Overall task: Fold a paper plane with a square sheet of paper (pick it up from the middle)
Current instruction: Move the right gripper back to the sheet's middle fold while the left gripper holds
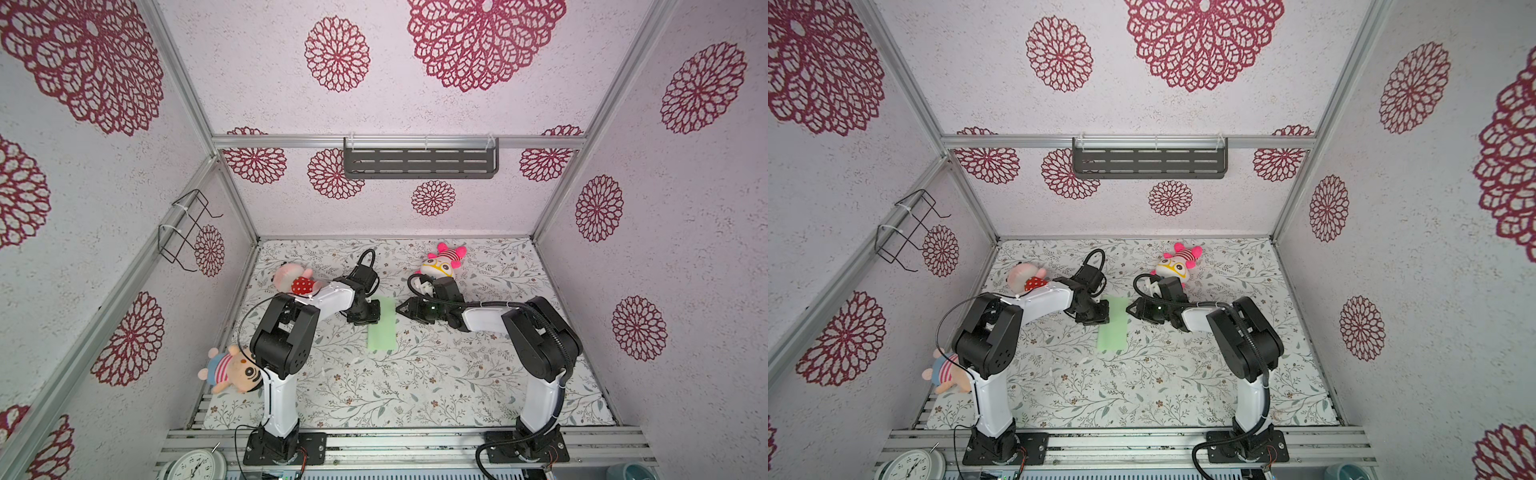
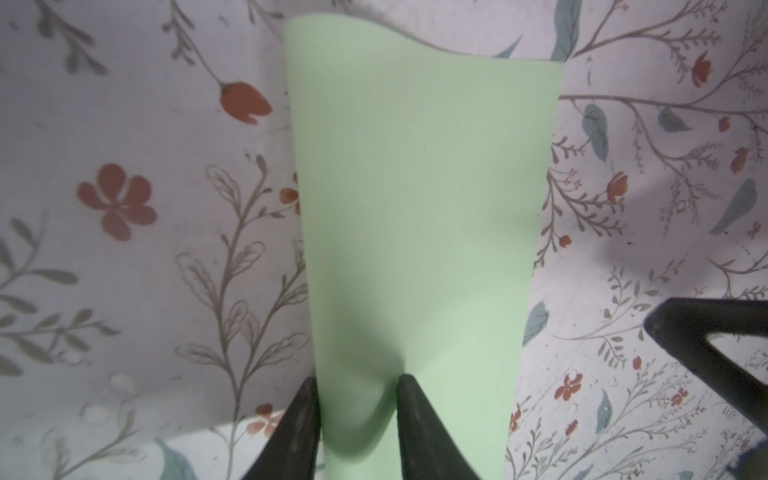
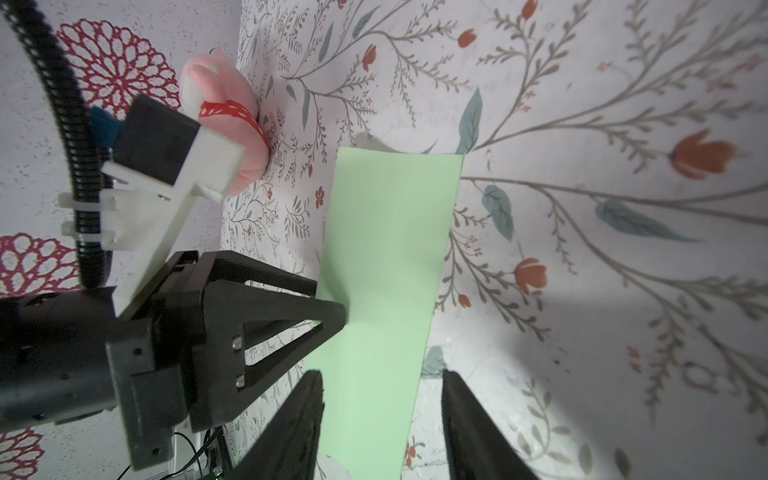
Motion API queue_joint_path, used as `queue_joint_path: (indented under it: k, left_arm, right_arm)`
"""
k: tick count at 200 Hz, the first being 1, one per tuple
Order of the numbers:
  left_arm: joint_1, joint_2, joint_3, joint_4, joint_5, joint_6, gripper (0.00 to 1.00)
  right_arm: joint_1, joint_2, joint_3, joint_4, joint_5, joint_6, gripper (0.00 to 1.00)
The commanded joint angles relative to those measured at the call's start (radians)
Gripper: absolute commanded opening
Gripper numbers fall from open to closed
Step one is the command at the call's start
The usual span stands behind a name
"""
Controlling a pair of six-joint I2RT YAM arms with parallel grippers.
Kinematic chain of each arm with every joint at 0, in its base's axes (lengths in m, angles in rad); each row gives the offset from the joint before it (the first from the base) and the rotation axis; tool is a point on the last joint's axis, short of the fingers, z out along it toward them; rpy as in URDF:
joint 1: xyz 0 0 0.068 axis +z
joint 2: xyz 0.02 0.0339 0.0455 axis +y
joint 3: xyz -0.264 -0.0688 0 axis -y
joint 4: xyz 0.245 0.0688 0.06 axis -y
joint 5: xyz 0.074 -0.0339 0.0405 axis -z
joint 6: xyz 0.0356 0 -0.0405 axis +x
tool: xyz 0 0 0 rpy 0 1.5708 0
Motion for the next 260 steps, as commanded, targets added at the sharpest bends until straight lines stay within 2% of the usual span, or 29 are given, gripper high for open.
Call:
queue_joint_path:
  k: [1, 102, 210, 260]
  left_arm:
    - [0.001, 0.136, -0.083, -0.119, -0.057, 0.016, 0.35]
    - [0.0, 0.144, -0.081, -0.129, -0.057, 0.017, 0.35]
    - [0.001, 0.138, -0.066, -0.14, -0.06, 0.017, 0.35]
    - [0.037, 0.017, 0.071, -0.205, -0.017, -0.017, 0.37]
  right_arm:
    - [0.014, 0.014, 0.035, 0.023, -0.028, 0.014, 0.49]
    - [0.056, 0.109, 0.11, 0.003, -0.121, 0.028, 0.25]
    - [0.062, 0.169, 0.111, -0.169, -0.061, -0.042, 0.22]
    - [0.062, 0.2, 0.106, -0.27, 0.001, -0.071, 0.2]
